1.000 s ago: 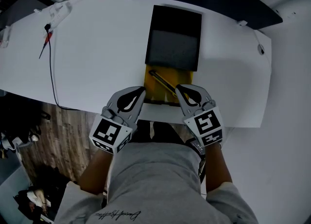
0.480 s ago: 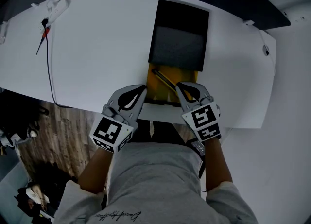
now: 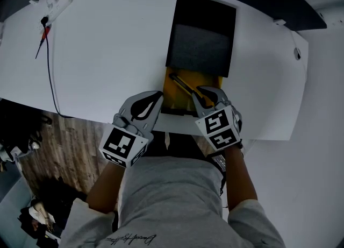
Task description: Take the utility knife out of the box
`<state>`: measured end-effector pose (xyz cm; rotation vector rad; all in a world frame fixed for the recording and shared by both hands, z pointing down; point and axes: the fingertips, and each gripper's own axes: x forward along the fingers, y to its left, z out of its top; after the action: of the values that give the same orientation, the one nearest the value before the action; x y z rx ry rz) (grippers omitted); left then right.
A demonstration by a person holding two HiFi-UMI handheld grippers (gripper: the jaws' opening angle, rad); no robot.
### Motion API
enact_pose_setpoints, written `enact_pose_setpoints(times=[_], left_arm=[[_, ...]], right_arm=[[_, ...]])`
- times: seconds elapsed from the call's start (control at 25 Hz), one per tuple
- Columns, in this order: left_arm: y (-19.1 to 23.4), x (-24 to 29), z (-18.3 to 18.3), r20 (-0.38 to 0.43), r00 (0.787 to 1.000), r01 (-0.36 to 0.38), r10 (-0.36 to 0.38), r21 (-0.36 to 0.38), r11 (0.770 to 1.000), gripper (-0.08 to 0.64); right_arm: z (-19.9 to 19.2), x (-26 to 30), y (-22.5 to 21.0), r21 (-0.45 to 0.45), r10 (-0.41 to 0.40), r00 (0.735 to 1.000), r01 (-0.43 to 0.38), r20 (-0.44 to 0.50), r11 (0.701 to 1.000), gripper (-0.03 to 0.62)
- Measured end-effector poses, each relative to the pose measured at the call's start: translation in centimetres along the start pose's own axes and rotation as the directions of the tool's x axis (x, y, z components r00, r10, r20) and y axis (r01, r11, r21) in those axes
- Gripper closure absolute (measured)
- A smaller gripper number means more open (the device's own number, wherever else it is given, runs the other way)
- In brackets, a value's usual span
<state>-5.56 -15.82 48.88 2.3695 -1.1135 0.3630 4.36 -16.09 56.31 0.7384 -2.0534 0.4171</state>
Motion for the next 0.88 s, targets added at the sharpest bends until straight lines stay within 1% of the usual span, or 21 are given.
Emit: enact_pose_setpoints(times=[0.36,0.88], left_arm=[[0.7,0.5,-0.9,-0.014,1.000,0.010,-0.010,-0.023,1.000,0.558],[1.7,0.5,-1.9,-0.029,1.000,0.011,-0.013,-0.046,0.999,0.558]], right_arm=[[-1.3,2.3,0.5,-0.035,0.023,0.994,-0.027,-0.104,0.999,0.483],[-2.6,4.5,1.3,-0.078,0.041,0.976,-0.059,-0.213,0.995,0.437]])
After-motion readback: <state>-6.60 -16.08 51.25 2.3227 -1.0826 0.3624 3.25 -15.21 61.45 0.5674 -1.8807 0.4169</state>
